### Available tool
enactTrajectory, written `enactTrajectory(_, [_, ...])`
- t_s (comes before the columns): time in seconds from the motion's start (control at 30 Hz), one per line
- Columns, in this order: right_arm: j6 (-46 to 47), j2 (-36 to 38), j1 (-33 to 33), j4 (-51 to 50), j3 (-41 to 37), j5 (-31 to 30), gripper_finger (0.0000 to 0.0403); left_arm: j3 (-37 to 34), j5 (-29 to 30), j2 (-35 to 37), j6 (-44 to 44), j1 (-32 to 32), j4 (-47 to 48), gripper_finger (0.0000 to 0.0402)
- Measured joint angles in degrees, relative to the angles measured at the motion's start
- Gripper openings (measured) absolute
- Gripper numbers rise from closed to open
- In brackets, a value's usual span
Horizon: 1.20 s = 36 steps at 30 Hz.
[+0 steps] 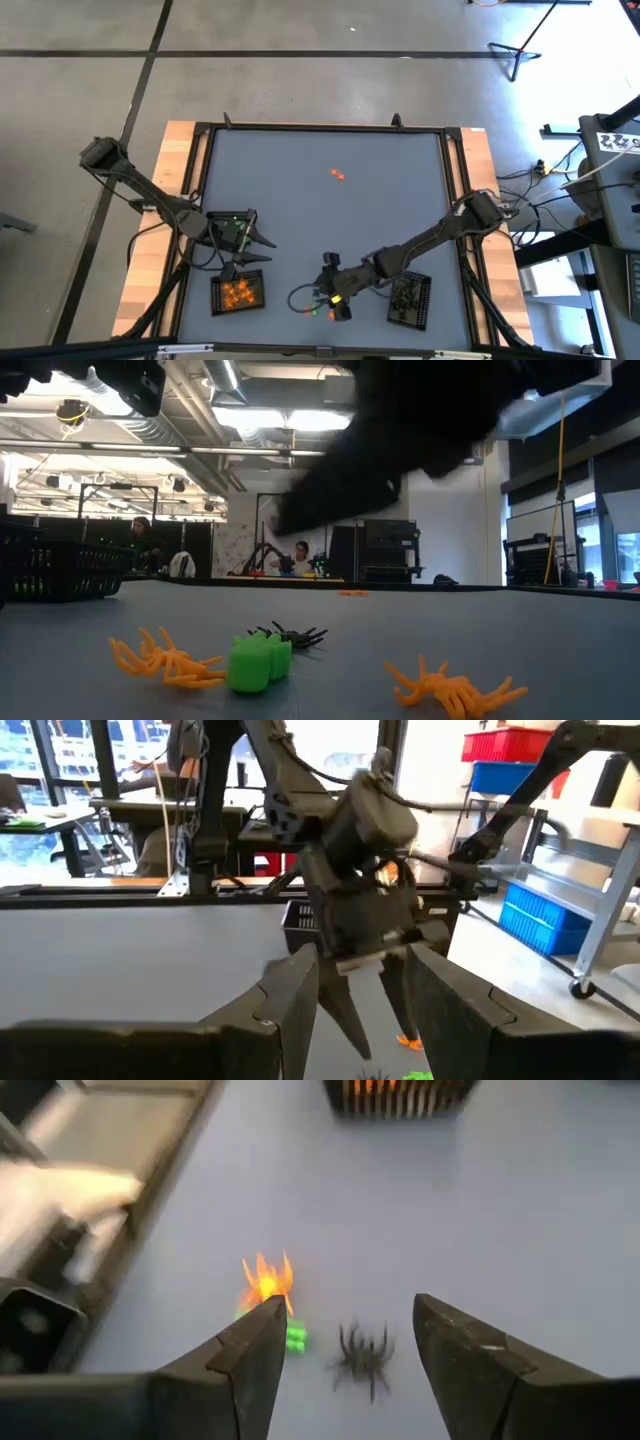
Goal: Sort Halloween decoration
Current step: Put the black spider toy into the bottom right black bin
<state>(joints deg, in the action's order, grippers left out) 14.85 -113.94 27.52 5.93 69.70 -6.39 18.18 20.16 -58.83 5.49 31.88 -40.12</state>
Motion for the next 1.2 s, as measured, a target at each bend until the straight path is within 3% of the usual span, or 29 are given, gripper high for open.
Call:
enactTrajectory(0.27, [1.74,-7.46,0.27,-6.83,5.77,-0.37,0.0216,-0.01,-0.06,-0.04,0.06,-0.06,0.39,0.0144])
enactTrajectory(0.57, [3.45,-8.09,0.36,-11.17,5.87,-7.57,0.021,-0.01,0.29,-0.04,0.08,-0.11,0.5,0.0144])
enactTrajectory(0.7, [2.93,-8.07,0.34,-11.53,5.85,-8.14,0.0174,-0.01,0.31,-0.02,0.23,-0.11,0.63,0.0144])
enactTrajectory(1.03, [1.41,-7.9,0.2,-12.01,5.81,-6.21,0.0021,-0.01,0.32,-0.02,0.34,-0.11,0.64,0.0144])
enactTrajectory(1.2, [1.27,-6.38,0.16,-13.78,5.57,-5.92,0.0009,0.0,0.33,-0.02,0.33,-0.11,0.64,0.0144])
